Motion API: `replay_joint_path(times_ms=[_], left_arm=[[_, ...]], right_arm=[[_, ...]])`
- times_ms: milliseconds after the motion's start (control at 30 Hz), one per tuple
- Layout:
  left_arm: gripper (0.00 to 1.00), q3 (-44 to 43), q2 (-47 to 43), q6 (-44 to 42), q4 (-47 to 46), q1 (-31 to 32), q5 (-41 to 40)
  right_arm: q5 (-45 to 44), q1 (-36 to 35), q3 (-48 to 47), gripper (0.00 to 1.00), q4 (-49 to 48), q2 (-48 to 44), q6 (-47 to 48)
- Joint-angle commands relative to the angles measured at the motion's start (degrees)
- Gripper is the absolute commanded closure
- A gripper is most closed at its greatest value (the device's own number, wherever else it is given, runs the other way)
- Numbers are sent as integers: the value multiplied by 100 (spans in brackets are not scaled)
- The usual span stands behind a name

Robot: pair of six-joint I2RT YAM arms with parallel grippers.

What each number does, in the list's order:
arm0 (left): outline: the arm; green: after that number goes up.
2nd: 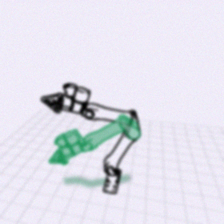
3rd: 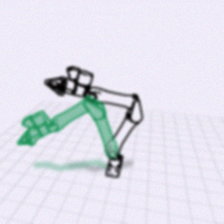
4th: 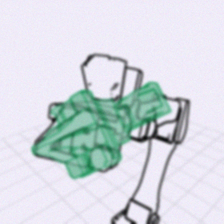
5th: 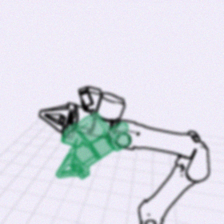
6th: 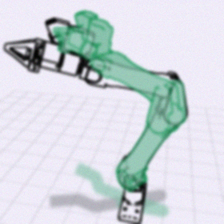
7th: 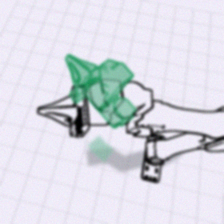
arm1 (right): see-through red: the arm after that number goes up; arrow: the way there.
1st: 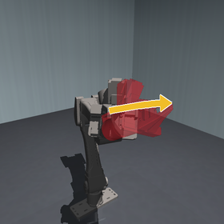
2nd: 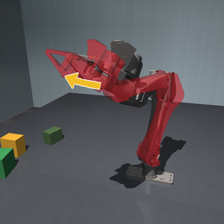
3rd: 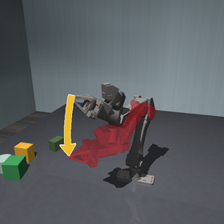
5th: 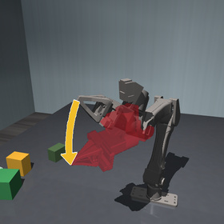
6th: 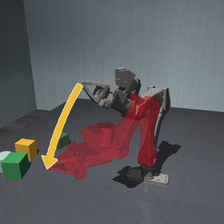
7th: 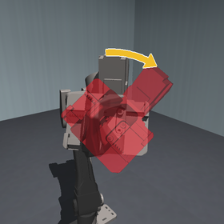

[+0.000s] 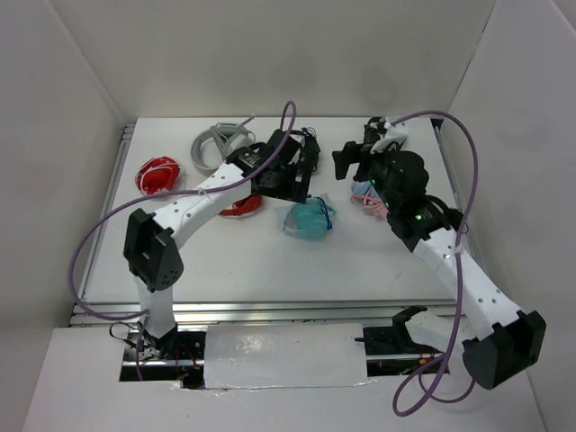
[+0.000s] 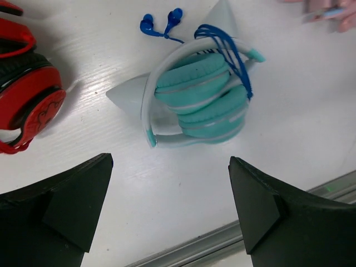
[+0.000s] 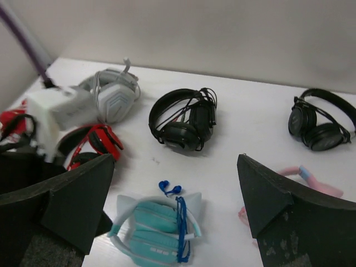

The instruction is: Wrap the headphones

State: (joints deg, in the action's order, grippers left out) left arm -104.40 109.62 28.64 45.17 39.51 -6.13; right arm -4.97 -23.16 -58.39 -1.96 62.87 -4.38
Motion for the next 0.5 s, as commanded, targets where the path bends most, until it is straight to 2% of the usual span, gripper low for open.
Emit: replay_joint_path(times_ms=[0, 167, 233, 400, 467], left_arm=[[1, 165, -835, 1, 44, 13, -248], [1, 1289, -2021, 413, 27, 5, -967], [1, 1945, -2873, 571, -25, 4, -1161], [1, 3475, -4805, 1651, 228, -486, -2084], [1, 3776, -5168, 2317, 553, -733, -2513]], right_arm=[[-241, 206, 249, 0, 151, -546, -888], [-364, 496, 776, 0, 722, -1408, -1599], [-364, 627, 1065, 0, 837, -1821, -1662], [-715, 725, 1409, 0, 1706, -2472, -2119], [-707, 769, 1593, 0, 1970, -2744, -2286]])
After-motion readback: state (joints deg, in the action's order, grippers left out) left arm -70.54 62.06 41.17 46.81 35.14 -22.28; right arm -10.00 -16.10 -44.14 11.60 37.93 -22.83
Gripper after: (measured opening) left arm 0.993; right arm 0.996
